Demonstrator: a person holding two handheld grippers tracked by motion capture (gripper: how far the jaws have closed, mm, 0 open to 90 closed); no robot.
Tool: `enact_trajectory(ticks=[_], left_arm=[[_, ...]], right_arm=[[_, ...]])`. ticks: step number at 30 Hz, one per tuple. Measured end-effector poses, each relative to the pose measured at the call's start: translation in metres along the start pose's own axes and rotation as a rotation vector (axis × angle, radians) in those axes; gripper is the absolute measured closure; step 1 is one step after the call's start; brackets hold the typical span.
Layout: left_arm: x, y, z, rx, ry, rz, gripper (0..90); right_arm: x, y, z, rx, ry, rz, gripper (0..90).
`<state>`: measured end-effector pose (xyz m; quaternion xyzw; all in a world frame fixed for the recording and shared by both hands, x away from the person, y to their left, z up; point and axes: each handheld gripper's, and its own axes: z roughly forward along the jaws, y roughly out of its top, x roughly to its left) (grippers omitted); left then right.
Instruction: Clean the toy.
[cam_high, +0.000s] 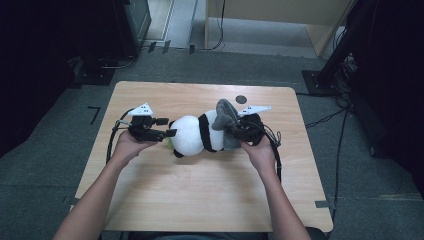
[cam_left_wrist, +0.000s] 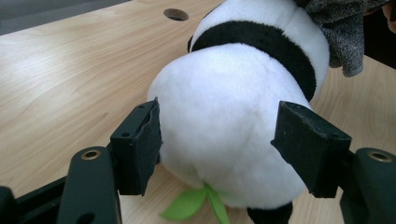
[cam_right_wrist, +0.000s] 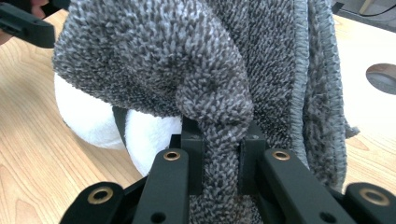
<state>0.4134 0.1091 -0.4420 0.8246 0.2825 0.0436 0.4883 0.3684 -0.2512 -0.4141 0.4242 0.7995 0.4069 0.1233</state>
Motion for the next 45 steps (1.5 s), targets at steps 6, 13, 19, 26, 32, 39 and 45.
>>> enact_trajectory(ticks=[6, 13, 19, 26, 32, 39, 45], left_arm=[[0.011, 0.001, 0.025, 0.061, -0.072, 0.022, 28.5], [0.012, -0.01, 0.04, 0.073, -0.042, 0.066, 2.6], [0.008, -0.016, 0.058, 0.136, -0.197, 0.097, 0.0], [-0.001, -0.022, 0.057, 0.136, -0.228, 0.055, 10.6], [-0.014, -0.022, 0.047, 0.117, -0.19, -0.019, 36.9], [-0.025, -0.008, 0.038, 0.076, -0.162, -0.154, 48.9], [-0.031, 0.001, 0.026, -0.043, -0.081, -0.275, 48.8]], right_arm=[[-0.001, -0.001, 0.001, 0.003, 0.009, -0.003, 78.8], [0.0, -0.004, 0.004, 0.009, 0.032, -0.019, 78.9], [0.001, -0.006, 0.006, 0.004, 0.04, -0.04, 78.9], [0.001, -0.007, 0.009, -0.02, 0.018, -0.042, 78.8], [0.0, -0.006, 0.005, -0.063, -0.027, -0.033, 78.5], [0.007, 0.005, -0.017, -0.126, 0.005, 0.001, 78.6], [0.038, 0.012, -0.02, -0.151, 0.071, -0.036, 78.5]])
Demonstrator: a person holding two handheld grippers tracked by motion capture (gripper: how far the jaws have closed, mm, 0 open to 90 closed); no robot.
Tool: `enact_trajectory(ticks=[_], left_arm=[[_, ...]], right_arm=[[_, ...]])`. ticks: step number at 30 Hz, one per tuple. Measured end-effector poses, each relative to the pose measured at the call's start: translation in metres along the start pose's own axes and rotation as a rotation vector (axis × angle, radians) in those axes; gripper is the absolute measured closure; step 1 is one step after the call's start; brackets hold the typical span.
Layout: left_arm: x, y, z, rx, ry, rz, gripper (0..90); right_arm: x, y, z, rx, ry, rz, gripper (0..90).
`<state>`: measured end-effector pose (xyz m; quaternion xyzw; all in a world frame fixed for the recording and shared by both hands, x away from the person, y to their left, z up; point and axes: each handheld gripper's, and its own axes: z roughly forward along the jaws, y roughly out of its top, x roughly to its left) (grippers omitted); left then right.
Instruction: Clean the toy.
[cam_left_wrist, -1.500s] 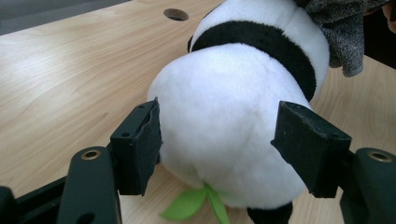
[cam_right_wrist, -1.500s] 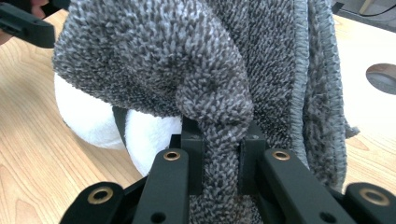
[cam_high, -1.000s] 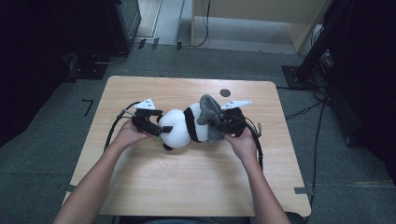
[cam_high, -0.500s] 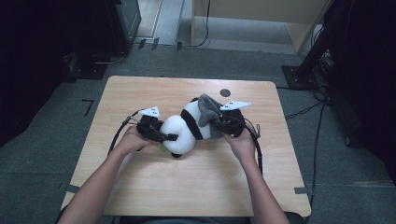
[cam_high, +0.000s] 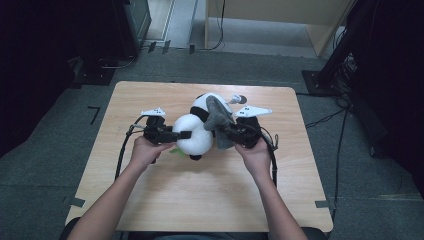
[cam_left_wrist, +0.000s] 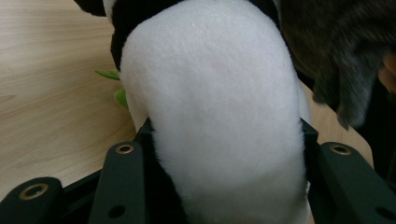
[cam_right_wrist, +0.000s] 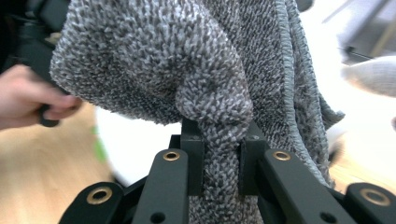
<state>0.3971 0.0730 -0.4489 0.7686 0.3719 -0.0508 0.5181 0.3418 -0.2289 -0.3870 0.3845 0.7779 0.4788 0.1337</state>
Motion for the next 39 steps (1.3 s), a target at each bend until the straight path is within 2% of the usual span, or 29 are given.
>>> enact_trajectory(ticks=[2, 5, 7, 11, 14, 16, 20, 23, 25, 27, 28, 30, 32, 34, 39], left_arm=[[-0.007, -0.001, 0.0, -0.02, 0.031, 0.007, 48.7], [-0.015, -0.002, 0.003, -0.042, 0.045, -0.003, 48.2], [-0.02, -0.001, 0.004, -0.054, 0.055, -0.007, 48.0], [-0.024, -0.002, 0.004, -0.061, 0.092, 0.002, 48.2], [-0.02, -0.002, 0.003, -0.054, 0.084, -0.044, 48.1], [-0.019, -0.003, 0.004, -0.055, 0.087, -0.052, 48.1], [-0.018, -0.002, 0.004, -0.057, 0.06, -0.079, 48.1], [-0.014, -0.002, 0.003, -0.07, 0.028, -0.141, 48.1], [-0.014, -0.001, 0.002, -0.089, 0.009, -0.157, 48.1], [-0.016, 0.0, 0.001, -0.098, 0.008, -0.135, 47.9], [-0.018, 0.0, 0.001, -0.093, 0.02, -0.103, 47.6], [-0.02, 0.0, 0.001, -0.08, 0.04, -0.075, 47.4], [-0.017, 0.0, 0.001, -0.077, 0.028, -0.101, 47.4], [-0.014, 0.0, 0.001, -0.083, 0.021, -0.122, 47.4], [-0.01, -0.001, -0.002, -0.094, 0.016, -0.134, 47.4]], right_arm=[[0.011, 0.0, 0.006, -0.006, 0.044, 0.005, 78.5], [0.031, -0.001, 0.02, 0.01, 0.106, -0.007, 78.5], [0.045, -0.005, 0.03, 0.029, 0.114, -0.045, 78.5], [0.063, -0.018, 0.048, 0.044, 0.14, -0.082, 78.9], [0.068, -0.028, 0.056, 0.04, 0.167, -0.096, 79.1], [0.071, -0.033, 0.062, 0.063, 0.177, -0.104, 79.1], [0.074, -0.042, 0.073, 0.096, 0.183, -0.139, 79.4], [0.074, -0.048, 0.078, 0.115, 0.168, -0.178, 79.4], [0.074, -0.052, 0.083, 0.155, 0.154, -0.184, 79.4], [0.074, -0.058, 0.091, 0.198, 0.13, -0.195, 79.3], [0.072, -0.061, 0.094, 0.217, 0.119, -0.189, 79.3], [0.068, -0.066, 0.097, 0.222, 0.125, -0.167, 79.3], [0.063, -0.067, 0.097, 0.222, 0.132, -0.15, 79.3], [0.062, -0.066, 0.095, 0.22, 0.116, -0.16, 79.3], [0.054, -0.064, 0.092, 0.209, 0.102, -0.155, 79.3]])
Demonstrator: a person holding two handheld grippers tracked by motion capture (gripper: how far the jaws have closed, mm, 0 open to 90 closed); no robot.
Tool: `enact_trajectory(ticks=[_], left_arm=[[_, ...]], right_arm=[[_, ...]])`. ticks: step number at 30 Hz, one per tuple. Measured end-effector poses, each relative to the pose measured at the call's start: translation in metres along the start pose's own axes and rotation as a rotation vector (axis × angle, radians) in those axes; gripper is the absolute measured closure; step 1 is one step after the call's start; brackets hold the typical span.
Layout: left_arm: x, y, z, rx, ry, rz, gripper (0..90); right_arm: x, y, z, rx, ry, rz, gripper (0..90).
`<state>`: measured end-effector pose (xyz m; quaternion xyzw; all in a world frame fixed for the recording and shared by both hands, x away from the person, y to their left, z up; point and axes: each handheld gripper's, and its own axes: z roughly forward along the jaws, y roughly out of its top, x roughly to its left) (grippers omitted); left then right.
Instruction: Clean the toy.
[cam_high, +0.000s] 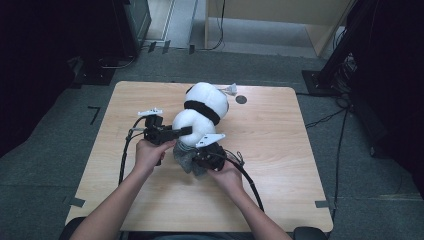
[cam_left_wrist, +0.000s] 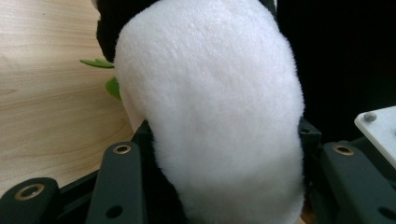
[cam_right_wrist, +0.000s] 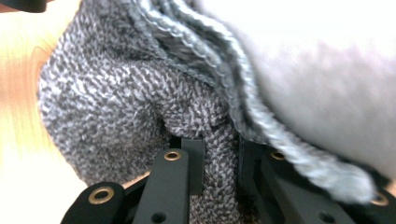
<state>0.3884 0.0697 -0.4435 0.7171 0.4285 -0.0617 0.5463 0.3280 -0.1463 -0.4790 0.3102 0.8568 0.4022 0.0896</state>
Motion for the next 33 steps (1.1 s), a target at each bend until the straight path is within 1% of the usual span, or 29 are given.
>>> enact_trajectory(ticks=[4, 5, 6, 10, 13, 16, 17, 19, 22, 23, 27, 29, 30, 31, 33], left_arm=[[0.003, 0.0, -0.001, -0.009, -0.009, -0.018, 47.4], [0.004, 0.0, -0.002, -0.01, -0.011, -0.024, 47.4], [0.005, 0.0, -0.003, -0.014, -0.009, -0.02, 47.4], [0.009, 0.0, -0.006, -0.022, -0.013, -0.037, 47.3], [0.01, 0.0, -0.007, -0.023, -0.009, -0.032, 47.2], [0.011, -0.001, -0.009, -0.026, 0.001, -0.028, 47.2], [0.012, -0.001, -0.009, -0.024, 0.005, -0.024, 47.2], [0.014, -0.001, -0.011, -0.021, 0.014, -0.023, 47.1], [0.016, -0.001, -0.012, -0.017, 0.031, -0.021, 46.9], [0.018, -0.001, -0.013, -0.019, 0.035, -0.021, 46.9], [0.021, -0.001, -0.014, -0.023, 0.052, -0.026, 46.8], [0.023, -0.002, -0.014, -0.011, 0.062, -0.025, 46.8], [0.023, -0.002, -0.013, -0.008, 0.064, -0.026, 46.7], [0.022, -0.003, -0.011, -0.003, 0.064, -0.029, 46.7], [0.02, -0.005, -0.007, 0.0, 0.059, -0.033, 46.7]], right_arm=[[-0.006, -0.002, -0.002, 0.019, -0.022, 0.003, 79.3], [-0.008, -0.003, -0.003, 0.025, -0.028, 0.012, 79.3], [-0.011, -0.004, -0.003, 0.03, -0.035, 0.017, 79.3], [-0.023, -0.009, -0.007, 0.052, -0.064, 0.065, 79.3], [-0.03, -0.01, -0.01, 0.058, -0.084, 0.077, 79.3], [-0.037, -0.012, -0.014, 0.065, -0.104, 0.11, 79.3], [-0.04, -0.013, -0.016, 0.061, -0.113, 0.113, 79.3], [-0.046, -0.014, -0.021, 0.054, -0.13, 0.141, 79.4], [-0.058, -0.015, -0.033, 0.023, -0.152, 0.198, 79.5], [-0.062, -0.015, -0.037, 0.008, -0.162, 0.207, 79.4], [-0.071, -0.013, -0.06, -0.08, -0.187, 0.253, 79.4], [-0.073, -0.009, -0.073, -0.139, -0.181, 0.264, 79.3], [-0.072, -0.006, -0.08, -0.169, -0.179, 0.272, 79.3], [-0.07, -0.003, -0.085, -0.193, -0.178, 0.267, 79.3], [-0.064, 0.004, -0.089, -0.214, -0.164, 0.245, 79.3]])
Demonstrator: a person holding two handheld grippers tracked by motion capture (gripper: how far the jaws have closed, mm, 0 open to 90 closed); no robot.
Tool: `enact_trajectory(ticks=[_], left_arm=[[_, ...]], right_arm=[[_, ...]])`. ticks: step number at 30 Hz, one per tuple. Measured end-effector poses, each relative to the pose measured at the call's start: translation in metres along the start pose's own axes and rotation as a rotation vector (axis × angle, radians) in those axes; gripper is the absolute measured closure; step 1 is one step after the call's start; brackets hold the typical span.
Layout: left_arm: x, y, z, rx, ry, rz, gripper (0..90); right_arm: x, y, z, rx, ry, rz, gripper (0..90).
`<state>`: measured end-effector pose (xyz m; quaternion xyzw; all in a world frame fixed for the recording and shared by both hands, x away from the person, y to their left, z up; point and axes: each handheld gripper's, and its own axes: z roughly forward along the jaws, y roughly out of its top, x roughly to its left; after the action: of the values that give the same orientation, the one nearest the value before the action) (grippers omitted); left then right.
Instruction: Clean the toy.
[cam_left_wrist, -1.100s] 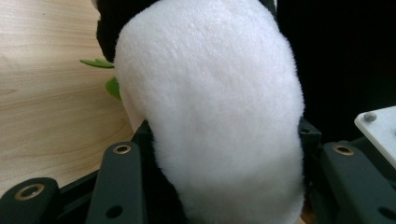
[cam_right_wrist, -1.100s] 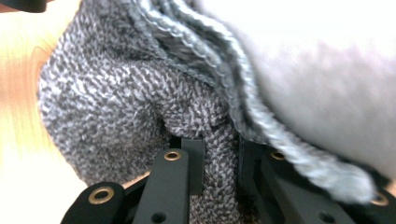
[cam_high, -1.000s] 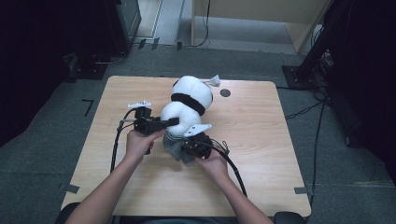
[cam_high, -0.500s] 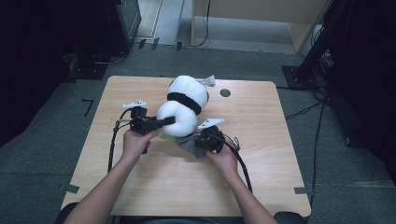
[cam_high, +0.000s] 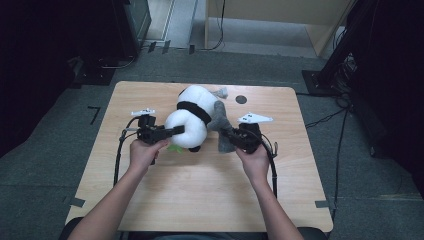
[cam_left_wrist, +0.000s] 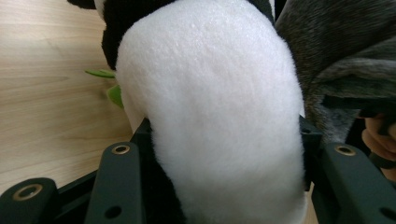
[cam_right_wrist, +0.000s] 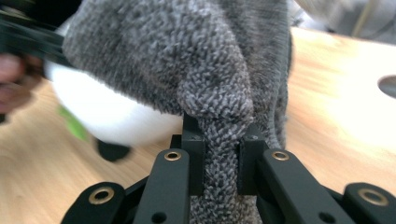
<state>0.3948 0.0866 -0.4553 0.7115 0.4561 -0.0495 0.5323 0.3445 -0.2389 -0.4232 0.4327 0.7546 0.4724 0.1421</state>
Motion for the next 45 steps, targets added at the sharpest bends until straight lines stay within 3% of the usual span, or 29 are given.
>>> enact_trajectory(ticks=[6, 9, 17, 21, 25, 28, 32, 39, 45], left_arm=[[-0.015, -0.004, 0.01, 0.006, -0.014, 0.02, 46.6], [-0.021, -0.005, 0.01, -0.011, 0.006, 0.027, 46.8], [-0.022, -0.007, 0.013, -0.013, -0.014, -0.049, 47.2], [-0.02, -0.007, 0.015, -0.01, -0.007, -0.071, 47.4], [-0.02, -0.005, 0.014, -0.023, -0.049, -0.085, 47.2], [-0.023, -0.004, 0.012, -0.026, -0.059, -0.07, 47.1], [-0.019, -0.004, 0.012, -0.024, -0.063, -0.083, 47.1], [-0.017, -0.003, 0.009, -0.028, -0.067, -0.084, 47.1], [-0.012, -0.001, 0.004, -0.035, -0.077, -0.092, 47.1]], right_arm=[[0.043, 0.004, 0.014, 0.019, 0.085, -0.097, 79.3], [0.064, 0.002, 0.024, 0.037, 0.096, -0.149, 79.3], [0.099, -0.014, 0.045, 0.021, 0.15, -0.238, 79.8], [0.097, -0.023, 0.053, 0.028, 0.168, -0.253, 79.9], [0.102, -0.035, 0.07, 0.142, 0.15, -0.299, 80.0], [0.097, -0.045, 0.081, 0.193, 0.131, -0.277, 80.0], [0.086, -0.047, 0.082, 0.199, 0.109, -0.254, 80.0], [0.079, -0.047, 0.08, 0.221, 0.074, -0.281, 79.9], [0.056, -0.047, 0.076, 0.241, 0.047, -0.195, 79.7]])
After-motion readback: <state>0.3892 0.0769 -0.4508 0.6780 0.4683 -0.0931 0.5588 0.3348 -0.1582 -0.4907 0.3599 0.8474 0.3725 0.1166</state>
